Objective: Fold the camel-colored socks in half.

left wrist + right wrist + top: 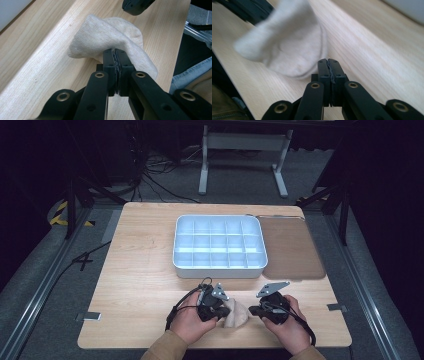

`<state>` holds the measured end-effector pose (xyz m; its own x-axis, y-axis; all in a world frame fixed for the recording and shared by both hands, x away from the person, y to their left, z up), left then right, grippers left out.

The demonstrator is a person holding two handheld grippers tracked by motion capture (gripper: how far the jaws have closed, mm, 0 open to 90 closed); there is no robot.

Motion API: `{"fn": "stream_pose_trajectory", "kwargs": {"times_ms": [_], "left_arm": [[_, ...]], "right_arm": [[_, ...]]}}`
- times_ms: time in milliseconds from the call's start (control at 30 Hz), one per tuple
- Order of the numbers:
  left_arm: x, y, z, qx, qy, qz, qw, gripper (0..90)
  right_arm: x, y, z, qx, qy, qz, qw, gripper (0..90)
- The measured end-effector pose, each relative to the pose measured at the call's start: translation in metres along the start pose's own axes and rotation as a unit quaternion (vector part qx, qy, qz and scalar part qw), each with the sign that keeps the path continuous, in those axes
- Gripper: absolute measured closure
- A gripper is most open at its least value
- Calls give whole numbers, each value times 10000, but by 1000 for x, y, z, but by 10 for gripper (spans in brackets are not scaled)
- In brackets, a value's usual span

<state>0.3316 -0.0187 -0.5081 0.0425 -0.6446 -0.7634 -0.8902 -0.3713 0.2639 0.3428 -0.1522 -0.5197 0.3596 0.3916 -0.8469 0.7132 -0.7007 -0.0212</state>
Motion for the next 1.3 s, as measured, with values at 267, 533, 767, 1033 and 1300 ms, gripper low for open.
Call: {"fn": "stream_pose_trajectory", "kwargs": {"times_ms": [267,533,767,1033,1300], "left_arm": [[3,3,-4,151,23,-17,9999,864],[11,6,-9,405,-10,-97,9991,840],[21,7,-9,510,-32,-135,9986,732],[19,4,-8,564,-108,-219,9981,578],[20,6,-7,641,-95,-316,9974,528]], "right_arm": [[9,-14,0,-144,-58,-160,9998,894],[11,-18,0,-121,73,-284,9995,894],[10,-18,2,-95,60,-291,9995,891],[-10,-12,-11,-132,455,-152,9988,883],[-8,-31,-40,-362,987,-286,9940,865]]}}
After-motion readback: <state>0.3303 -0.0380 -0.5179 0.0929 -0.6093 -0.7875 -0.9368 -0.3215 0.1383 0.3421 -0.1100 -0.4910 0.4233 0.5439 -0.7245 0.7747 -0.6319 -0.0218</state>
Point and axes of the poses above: each handheld gripper's, and its own axes: x roughly forward along the jaws, z roughly out of its underside, y roughly to its right, the point moved 9 cm from there along x, roughly forward along the jaws, and after that the axes turned 6 degrees about z, right-handed, at the moved point
